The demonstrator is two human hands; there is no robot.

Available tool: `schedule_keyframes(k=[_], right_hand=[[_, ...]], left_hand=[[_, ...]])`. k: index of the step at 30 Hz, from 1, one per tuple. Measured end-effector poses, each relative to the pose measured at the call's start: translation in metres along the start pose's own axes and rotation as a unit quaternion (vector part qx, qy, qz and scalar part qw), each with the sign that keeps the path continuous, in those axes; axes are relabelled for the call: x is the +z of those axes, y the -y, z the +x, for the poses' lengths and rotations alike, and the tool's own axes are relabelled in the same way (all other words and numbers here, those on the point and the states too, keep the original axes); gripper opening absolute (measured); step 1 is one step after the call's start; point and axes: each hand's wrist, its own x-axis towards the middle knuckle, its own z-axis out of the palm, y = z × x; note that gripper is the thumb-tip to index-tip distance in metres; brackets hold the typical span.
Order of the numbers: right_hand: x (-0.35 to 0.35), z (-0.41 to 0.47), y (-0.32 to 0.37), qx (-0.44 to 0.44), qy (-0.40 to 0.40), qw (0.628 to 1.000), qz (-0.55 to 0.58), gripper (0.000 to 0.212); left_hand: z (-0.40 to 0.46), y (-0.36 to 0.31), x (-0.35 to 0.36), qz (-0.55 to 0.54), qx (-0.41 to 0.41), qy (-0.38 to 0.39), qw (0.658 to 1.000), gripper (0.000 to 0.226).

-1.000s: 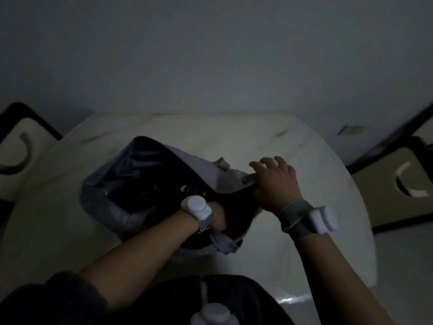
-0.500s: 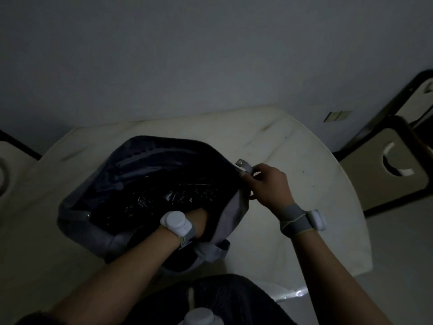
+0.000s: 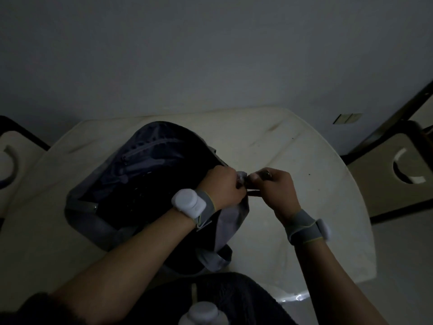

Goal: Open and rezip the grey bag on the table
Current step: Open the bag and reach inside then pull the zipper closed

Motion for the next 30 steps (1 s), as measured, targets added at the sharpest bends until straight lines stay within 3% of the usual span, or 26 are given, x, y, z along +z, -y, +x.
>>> schedule_keyframes(k=[3,5,8,11,16,20,25,30], right_hand=[[0.000,0.002,-0.001,-0.030,0.023,0.997,-0.072,0.016],[0.000,0.004,-0.003,-0.025,0.036,0.997,-0.063,0.016],[0.004,0.006,-0.006,-0.020,0.039,0.997,-0.070,0.016],[0.007,0.009,-0.007,-0.030,0.047,0.992,-0.110,0.019],[0.008,0.008,-0.005,-0.018,0.052,0.994,-0.094,0.023],[0.008,0.005,-0.007,-0.028,0.075,0.991,-0.103,0.018],[0.009,-0.002,-0.003,0.014,0.052,0.998,0.012,0.015],[0.008,-0.005,-0.005,0.045,0.033,0.996,0.070,0.020]], left_hand=[[0.009,0.003,-0.004,0.036,0.046,0.063,0.996,0.014],[0.011,0.006,-0.007,0.052,0.046,0.077,0.995,0.016],[0.008,0.009,-0.011,0.060,0.028,0.068,0.996,0.043],[0.004,0.010,-0.006,0.052,0.032,0.060,0.996,0.013],[0.006,0.019,0.000,0.033,0.034,0.077,0.996,0.039],[0.002,0.014,-0.006,0.079,0.034,0.105,0.991,0.023],[-0.001,0.018,0.007,0.085,0.024,0.137,0.987,0.023],[0.001,0.036,0.012,-0.026,0.033,0.050,0.998,0.032]])
